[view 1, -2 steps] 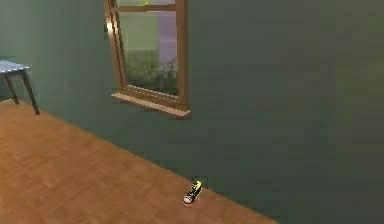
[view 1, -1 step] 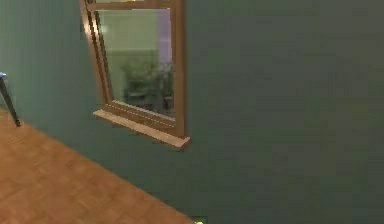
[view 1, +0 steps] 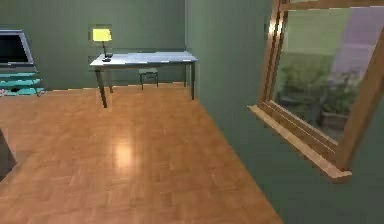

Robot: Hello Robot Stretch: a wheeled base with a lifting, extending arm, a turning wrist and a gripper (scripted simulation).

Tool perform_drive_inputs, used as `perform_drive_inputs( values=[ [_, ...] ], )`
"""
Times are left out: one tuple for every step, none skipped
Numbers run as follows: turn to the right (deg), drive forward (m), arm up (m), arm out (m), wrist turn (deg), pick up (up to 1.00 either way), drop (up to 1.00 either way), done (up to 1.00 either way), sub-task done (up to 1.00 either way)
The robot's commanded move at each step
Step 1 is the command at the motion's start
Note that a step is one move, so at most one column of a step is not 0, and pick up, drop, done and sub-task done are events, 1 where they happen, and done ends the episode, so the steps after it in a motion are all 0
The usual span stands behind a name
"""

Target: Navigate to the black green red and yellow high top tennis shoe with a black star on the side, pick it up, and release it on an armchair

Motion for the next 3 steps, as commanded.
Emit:
perform_drive_inputs(
  values=[
    [-39.0, 0.00, 0.00, 0.00, 0.0, 0.00, 0.00, 0.00, 0.00],
    [0.0, 0.00, 0.10, 0.00, 0.0, 0.00, 0.00, 0.00, 0.00],
    [0.0, 0.00, 0.00, 0.50, 0.0, 0.00, 0.00, 0.00, 0.00]
  ],
)
